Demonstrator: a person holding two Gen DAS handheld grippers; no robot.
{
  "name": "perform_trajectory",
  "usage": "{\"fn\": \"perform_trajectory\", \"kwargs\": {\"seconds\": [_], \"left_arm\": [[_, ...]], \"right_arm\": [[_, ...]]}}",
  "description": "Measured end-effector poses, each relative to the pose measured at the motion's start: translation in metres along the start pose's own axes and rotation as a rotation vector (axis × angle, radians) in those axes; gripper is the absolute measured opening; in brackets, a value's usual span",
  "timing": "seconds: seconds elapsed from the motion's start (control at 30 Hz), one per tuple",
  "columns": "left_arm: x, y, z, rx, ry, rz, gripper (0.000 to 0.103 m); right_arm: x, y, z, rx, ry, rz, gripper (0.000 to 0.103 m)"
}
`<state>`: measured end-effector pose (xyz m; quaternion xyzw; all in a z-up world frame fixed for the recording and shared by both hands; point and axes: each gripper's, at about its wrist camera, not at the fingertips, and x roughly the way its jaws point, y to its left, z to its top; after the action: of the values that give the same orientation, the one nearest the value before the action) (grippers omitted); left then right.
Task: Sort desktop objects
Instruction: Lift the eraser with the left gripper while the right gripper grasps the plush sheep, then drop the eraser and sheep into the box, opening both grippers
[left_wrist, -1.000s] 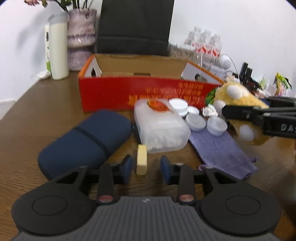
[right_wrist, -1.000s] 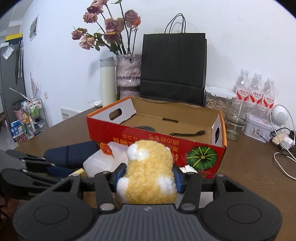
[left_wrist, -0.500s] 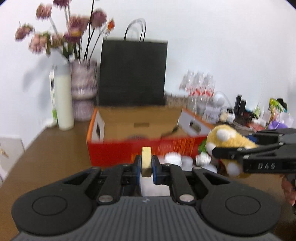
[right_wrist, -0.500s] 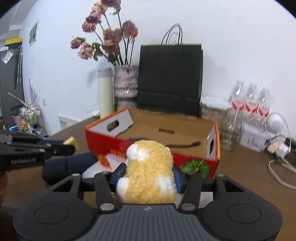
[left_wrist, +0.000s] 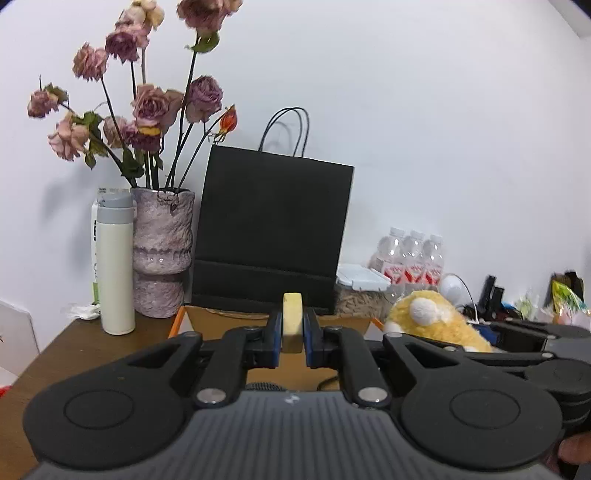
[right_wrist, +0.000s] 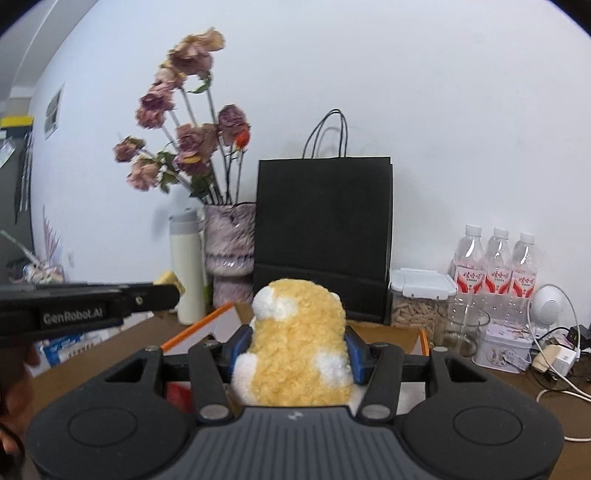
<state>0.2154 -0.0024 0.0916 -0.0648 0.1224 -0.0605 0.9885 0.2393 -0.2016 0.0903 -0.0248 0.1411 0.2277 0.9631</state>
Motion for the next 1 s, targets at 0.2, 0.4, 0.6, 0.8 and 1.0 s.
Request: {"fn": "perform_trajectory", "kwargs": {"seconds": [0.2,0.4,0.6,0.8,1.0], "left_arm": [[0.039,0.007,0.005,-0.011,0.006,0.03,0.012],[0.08,0.015,0.003,-0.005,0.046,0.07,0.012],[0.118,0.025,-0.016,0.0,0.141,0.119,0.012],[0.139,0.031,-0.035,0.014,0.235,0.135,0.012],[0.148,0.031,-0.047,0.033,0.293,0.129,0.012]], "right_arm": [[0.047,-0.007,0.005,0.023,0.02,-0.007,0.05],[0.09,-0.016,0.001,0.015,0.064,-0.023,0.05],[0.129,-0.028,-0.011,0.009,0.129,-0.066,0.05],[0.147,-0.032,-0.028,0.024,0.207,-0.071,0.05],[0.158,-0.028,-0.04,0.013,0.273,-0.061,0.05]]}}
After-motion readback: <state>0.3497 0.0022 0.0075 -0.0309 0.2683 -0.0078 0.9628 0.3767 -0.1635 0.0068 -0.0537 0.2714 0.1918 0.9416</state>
